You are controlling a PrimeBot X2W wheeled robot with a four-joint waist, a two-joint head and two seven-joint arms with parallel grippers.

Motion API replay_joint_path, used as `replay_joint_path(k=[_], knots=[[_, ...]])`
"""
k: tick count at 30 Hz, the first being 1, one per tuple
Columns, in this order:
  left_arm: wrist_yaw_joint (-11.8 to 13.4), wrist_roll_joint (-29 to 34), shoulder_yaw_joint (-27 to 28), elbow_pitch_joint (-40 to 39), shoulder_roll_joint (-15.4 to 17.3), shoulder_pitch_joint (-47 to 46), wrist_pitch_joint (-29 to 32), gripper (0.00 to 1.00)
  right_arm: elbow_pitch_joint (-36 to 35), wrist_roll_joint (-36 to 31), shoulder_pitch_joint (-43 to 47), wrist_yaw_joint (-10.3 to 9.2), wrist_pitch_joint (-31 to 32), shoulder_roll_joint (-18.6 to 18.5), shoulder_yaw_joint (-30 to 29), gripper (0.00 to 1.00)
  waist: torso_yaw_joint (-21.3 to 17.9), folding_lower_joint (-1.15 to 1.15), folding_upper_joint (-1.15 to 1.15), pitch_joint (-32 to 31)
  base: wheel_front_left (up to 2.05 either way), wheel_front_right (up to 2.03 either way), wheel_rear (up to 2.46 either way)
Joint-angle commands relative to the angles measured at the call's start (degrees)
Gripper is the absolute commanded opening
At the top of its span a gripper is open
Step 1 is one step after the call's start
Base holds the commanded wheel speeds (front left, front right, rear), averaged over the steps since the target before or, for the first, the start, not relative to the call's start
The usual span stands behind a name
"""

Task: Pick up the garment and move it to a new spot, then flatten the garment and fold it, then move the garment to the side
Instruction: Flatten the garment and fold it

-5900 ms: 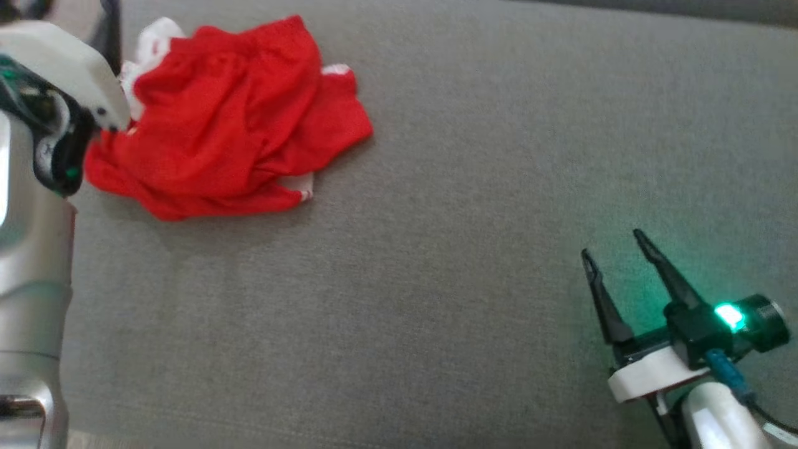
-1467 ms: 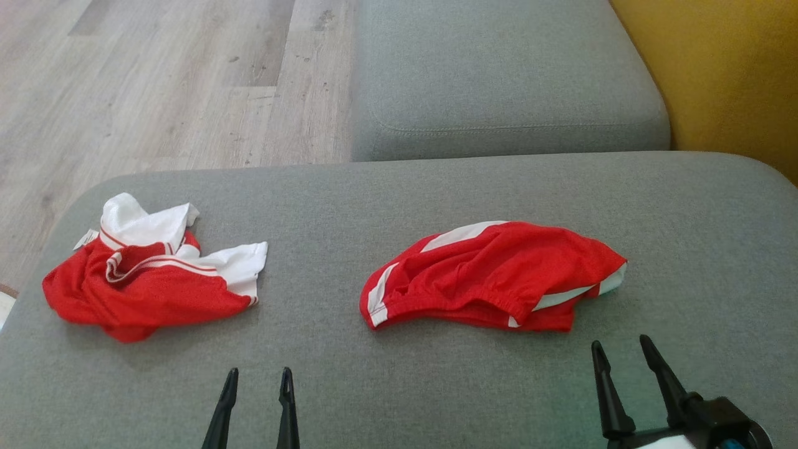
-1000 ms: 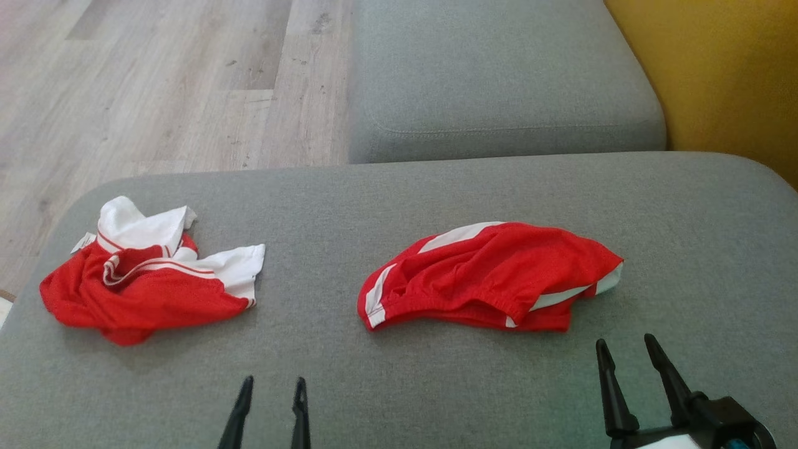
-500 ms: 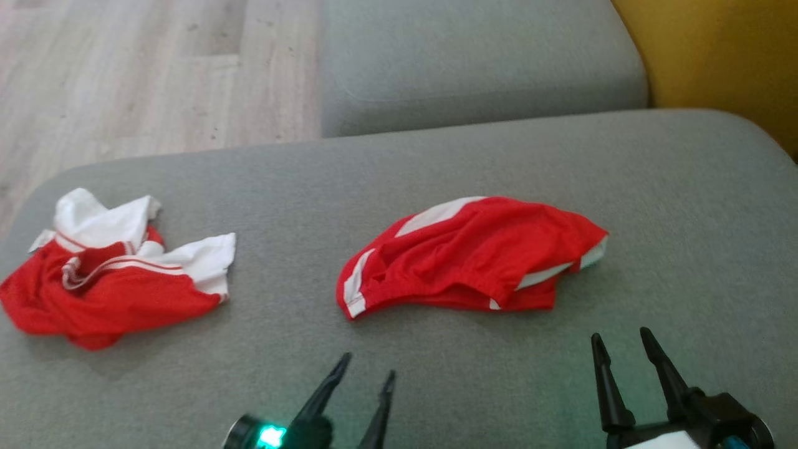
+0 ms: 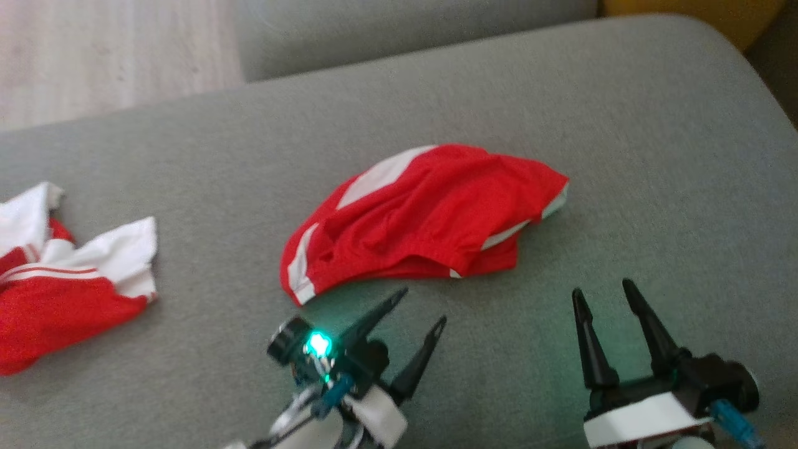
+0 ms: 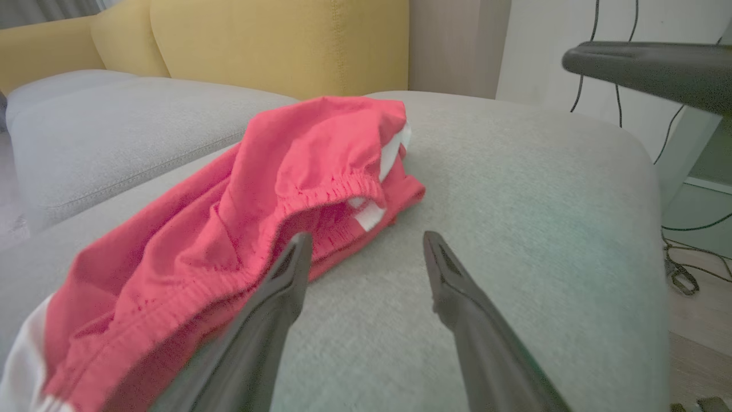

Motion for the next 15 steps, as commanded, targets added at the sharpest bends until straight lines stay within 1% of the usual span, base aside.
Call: replay_joint_path(k=[1,8,15], knots=[[0.5,-0.6,1.1,-1.3,-0.3,-3.0,-0.5,1.00,-2.3,0.1,-2.6,0.43,-0.5,-0.4,1.3,1.00,-2.6,-0.01,0.00,3.6,0.00,0.00,0.00],[1.3,-0.6,0.4,1.3,-0.3,-9.9,-0.5,1.00,-3.5,1.4,-5.6,0.43,-0.5,-0.4,0.7,1.00,-4.7,-0.01,0.00,8.5,0.00,0.00,0.00],[1.0,-0.4,-0.7,3.5,-0.3,-13.3,-0.5,1.00,-3.7,2.0,-6.8,0.43,-0.5,-0.4,0.5,1.00,-5.3,-0.01,0.00,10.7,0.00,0.00,0.00]])
